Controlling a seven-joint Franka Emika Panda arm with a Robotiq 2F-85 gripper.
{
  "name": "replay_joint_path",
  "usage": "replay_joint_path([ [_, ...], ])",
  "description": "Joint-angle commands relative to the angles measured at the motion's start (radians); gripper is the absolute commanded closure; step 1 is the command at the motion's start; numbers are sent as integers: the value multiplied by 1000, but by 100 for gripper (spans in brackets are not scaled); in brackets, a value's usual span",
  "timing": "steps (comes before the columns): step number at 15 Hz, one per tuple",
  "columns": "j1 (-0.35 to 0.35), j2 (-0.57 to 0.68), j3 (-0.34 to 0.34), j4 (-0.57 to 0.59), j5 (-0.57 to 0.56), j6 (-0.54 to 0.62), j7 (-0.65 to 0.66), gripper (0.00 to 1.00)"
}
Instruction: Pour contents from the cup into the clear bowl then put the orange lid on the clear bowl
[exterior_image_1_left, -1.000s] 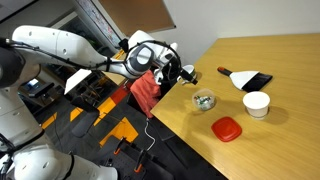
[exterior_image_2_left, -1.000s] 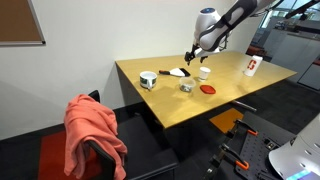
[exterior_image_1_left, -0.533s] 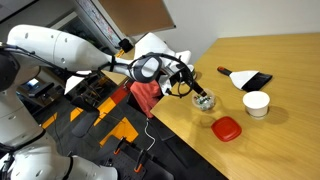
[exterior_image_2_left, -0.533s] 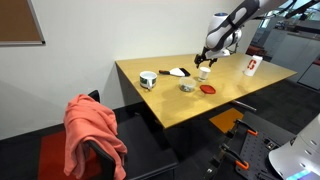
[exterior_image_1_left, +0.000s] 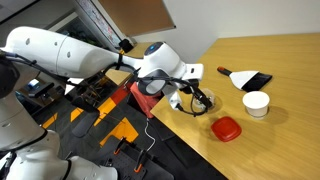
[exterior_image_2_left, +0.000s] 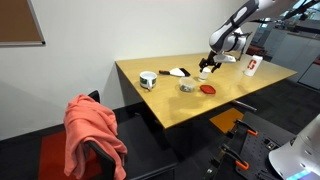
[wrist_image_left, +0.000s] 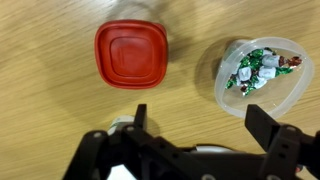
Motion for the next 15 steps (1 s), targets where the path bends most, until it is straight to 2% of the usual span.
replay_joint_path([
  [1, 22, 27, -34, -8, -9, 32, 33, 0],
  [2, 4, 17, -15, 0, 4, -1, 0, 0],
  [7, 10, 33, -26, 0, -1, 6, 11, 0],
  [15, 6, 111, -29, 70, 16, -5, 62, 0],
])
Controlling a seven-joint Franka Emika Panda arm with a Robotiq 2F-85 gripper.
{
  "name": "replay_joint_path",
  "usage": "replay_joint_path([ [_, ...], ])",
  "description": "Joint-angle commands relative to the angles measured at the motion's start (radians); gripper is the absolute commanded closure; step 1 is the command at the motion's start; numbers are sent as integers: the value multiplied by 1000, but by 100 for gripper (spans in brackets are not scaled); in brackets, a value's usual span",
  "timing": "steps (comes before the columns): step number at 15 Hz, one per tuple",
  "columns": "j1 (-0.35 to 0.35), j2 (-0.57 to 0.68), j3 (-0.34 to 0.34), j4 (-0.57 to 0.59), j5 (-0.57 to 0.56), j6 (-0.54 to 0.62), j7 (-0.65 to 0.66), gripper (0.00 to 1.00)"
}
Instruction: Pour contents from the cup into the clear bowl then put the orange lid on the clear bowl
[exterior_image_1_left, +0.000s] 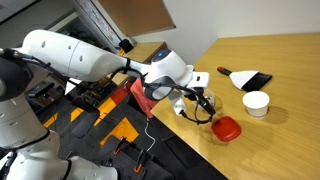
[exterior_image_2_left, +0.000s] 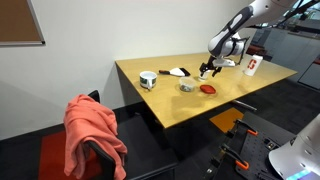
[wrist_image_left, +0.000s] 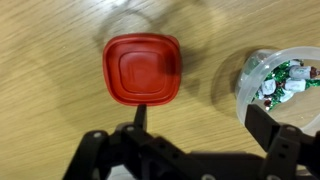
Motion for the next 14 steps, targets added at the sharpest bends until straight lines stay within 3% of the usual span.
replay_joint_path([
  [1, 1, 47, -8, 51, 16, -9, 37, 0],
  [14, -51, 177, 16, 151, 31, -24, 34, 0],
])
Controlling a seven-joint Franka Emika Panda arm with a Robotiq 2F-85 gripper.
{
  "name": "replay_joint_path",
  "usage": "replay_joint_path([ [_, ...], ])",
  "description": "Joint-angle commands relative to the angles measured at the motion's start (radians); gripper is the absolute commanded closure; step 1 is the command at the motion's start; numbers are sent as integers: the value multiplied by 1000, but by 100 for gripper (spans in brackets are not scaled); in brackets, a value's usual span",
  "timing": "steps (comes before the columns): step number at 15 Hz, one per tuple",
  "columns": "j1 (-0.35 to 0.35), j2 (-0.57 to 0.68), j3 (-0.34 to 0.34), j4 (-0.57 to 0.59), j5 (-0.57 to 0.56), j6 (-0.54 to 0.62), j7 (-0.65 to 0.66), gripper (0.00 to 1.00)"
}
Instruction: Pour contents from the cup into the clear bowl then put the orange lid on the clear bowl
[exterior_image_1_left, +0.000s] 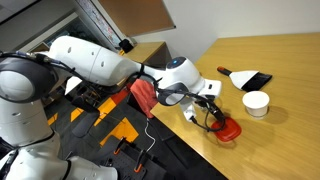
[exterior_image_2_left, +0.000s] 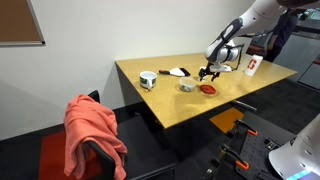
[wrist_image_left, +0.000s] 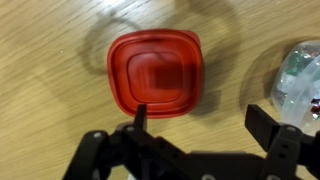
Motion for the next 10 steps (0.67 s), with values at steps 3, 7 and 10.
replay_joint_path([
  [3, -48, 36, 40, 30, 40, -21, -21, 0],
  [7, -54, 44, 49, 26, 44, -15, -19, 21],
  [10, -45, 45, 46, 22, 39, -18, -12, 33],
])
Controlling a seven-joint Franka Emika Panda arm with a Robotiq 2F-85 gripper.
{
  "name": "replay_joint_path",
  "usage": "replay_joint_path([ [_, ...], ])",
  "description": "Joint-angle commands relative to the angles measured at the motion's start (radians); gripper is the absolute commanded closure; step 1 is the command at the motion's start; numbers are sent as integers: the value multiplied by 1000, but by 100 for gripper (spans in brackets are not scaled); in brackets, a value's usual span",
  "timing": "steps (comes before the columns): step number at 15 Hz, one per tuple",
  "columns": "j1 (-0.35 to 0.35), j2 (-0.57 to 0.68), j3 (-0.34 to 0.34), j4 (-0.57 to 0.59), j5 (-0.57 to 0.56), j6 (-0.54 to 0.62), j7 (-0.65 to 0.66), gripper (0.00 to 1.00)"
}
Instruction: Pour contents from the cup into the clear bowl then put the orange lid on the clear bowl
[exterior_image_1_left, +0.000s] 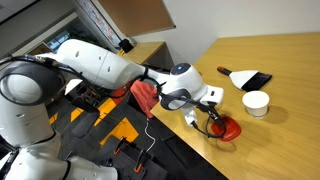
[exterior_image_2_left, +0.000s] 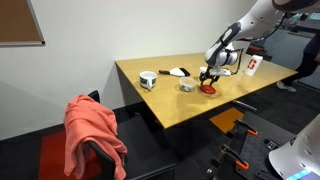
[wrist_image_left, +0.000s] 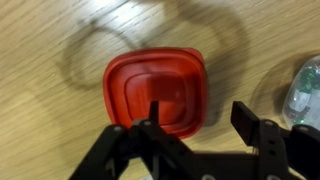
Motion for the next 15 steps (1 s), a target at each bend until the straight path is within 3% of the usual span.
replay_joint_path([
  [1, 0, 2, 8, 11, 15, -18, -9, 37],
  [2, 6, 6, 3, 12, 12, -18, -3, 33],
  [3, 8, 7, 3, 13, 12, -19, -3, 36],
  [8, 10, 18, 9, 20, 12, -18, -5, 30],
  [15, 20, 26, 7, 33, 8, -22, -1, 53],
])
